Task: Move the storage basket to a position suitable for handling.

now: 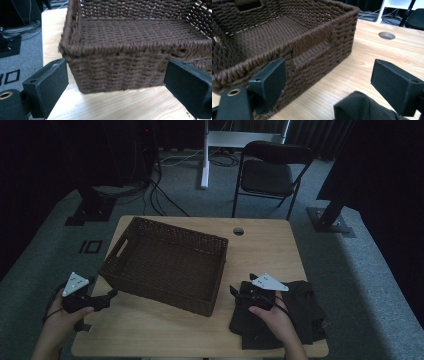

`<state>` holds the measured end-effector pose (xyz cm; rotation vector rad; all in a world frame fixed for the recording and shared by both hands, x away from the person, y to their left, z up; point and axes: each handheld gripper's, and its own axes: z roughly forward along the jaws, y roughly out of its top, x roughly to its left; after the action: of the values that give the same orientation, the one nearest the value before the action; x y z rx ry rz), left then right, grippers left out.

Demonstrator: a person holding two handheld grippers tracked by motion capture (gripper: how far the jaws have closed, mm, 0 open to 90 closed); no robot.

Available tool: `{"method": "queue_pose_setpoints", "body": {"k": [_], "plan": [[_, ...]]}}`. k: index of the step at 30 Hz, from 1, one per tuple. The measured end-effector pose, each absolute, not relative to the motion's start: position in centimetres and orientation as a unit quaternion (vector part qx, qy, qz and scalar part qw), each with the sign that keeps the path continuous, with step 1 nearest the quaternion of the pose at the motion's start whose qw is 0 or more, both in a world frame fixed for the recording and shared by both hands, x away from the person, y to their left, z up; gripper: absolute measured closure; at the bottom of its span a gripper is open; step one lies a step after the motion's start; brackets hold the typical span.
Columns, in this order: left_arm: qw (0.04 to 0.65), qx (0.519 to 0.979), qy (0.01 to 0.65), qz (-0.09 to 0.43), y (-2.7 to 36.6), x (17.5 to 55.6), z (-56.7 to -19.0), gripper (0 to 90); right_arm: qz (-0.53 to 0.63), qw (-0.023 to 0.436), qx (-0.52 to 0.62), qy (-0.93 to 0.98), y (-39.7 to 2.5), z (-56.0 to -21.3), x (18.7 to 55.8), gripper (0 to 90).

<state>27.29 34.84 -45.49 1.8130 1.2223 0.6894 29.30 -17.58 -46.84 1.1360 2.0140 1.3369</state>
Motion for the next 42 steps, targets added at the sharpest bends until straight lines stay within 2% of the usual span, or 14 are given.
{"method": "queue_pose_setpoints", "body": {"k": [17,32,35,37,41,42], "plan": [[0.449,0.714,0.443,0.304,34.7,31.4,-43.0,5.7,0.507,0.226,0.404,0.727,-15.1,-45.6,30.0,13.0],[0.424,0.697,0.494,0.301,37.4,34.9,-44.9,5.8,0.513,0.231,0.405,0.721,-12.6,-45.9,30.4,13.0],[0.426,0.697,0.495,0.295,37.5,35.5,-45.6,7.0,0.509,0.233,0.406,0.722,-12.0,-46.2,30.4,13.0],[0.432,0.694,0.495,0.294,37.4,35.9,-46.0,14.2,0.507,0.231,0.409,0.723,-11.7,-46.5,30.5,13.0],[0.443,0.688,0.499,0.285,37.2,36.3,-46.3,15.0,0.510,0.226,0.424,0.714,-11.2,-47.3,30.8,13.0],[0.440,0.689,0.504,0.280,37.2,36.5,-46.6,17.9,0.511,0.225,0.427,0.711,-11.1,-47.4,30.8,13.0]]}}
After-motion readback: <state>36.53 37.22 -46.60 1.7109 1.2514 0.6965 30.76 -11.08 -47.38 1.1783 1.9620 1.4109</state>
